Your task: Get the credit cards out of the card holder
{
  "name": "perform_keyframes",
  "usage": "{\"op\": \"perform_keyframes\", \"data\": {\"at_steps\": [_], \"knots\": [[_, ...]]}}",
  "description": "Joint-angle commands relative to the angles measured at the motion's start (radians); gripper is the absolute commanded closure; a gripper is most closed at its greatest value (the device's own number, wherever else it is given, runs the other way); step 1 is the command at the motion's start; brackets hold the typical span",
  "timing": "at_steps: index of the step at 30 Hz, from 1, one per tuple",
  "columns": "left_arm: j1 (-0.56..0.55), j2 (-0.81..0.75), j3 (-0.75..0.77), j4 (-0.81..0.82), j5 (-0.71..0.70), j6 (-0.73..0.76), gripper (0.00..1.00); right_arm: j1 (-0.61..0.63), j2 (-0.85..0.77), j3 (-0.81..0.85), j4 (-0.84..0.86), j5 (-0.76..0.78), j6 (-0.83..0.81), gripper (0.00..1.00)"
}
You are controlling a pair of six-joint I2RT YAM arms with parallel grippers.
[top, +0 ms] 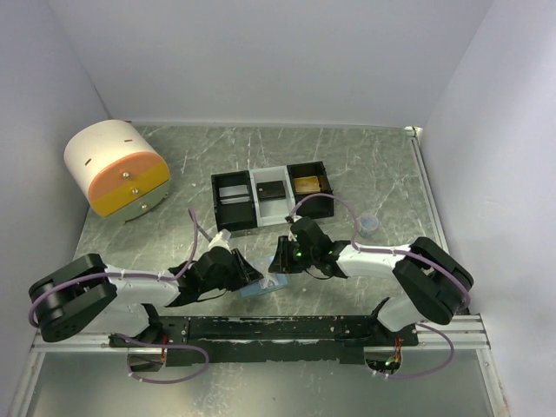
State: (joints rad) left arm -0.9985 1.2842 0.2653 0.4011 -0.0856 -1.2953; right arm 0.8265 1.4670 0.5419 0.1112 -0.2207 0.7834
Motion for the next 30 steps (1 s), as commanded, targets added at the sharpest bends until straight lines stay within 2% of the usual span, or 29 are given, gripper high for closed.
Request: {"op": "perform_keyframes", "data": {"at_steps": [1, 10, 15, 19, 25, 30], "knots": [[-0.006, 0.031, -0.023, 0.122, 0.025, -0.031, 0.61, 0.003, 0.026, -0.051, -0.077, 0.036, 0.005, 0.72], [-0.006, 0.047, -0.032, 0.148, 0.014, -0.057, 0.66, 0.003, 0.035, -0.042, -0.073, 0.031, 0.003, 0.72], [-0.006, 0.038, -0.039, 0.138, 0.006, -0.059, 0.79, 0.003, 0.039, -0.040, -0.083, 0.041, 0.002, 0.72], [-0.006, -0.013, -0.046, 0.050, -0.020, -0.061, 0.89, 0.004, 0.032, -0.036, -0.099, 0.064, 0.005, 0.72], [-0.006, -0.103, -0.040, -0.100, -0.058, -0.044, 0.88, 0.003, 0.034, -0.028, -0.107, 0.067, 0.001, 0.72], [-0.006, -0.097, 0.003, -0.179, -0.062, -0.008, 0.88, 0.003, 0.005, 0.026, -0.130, 0.020, -0.008, 0.72]]}}
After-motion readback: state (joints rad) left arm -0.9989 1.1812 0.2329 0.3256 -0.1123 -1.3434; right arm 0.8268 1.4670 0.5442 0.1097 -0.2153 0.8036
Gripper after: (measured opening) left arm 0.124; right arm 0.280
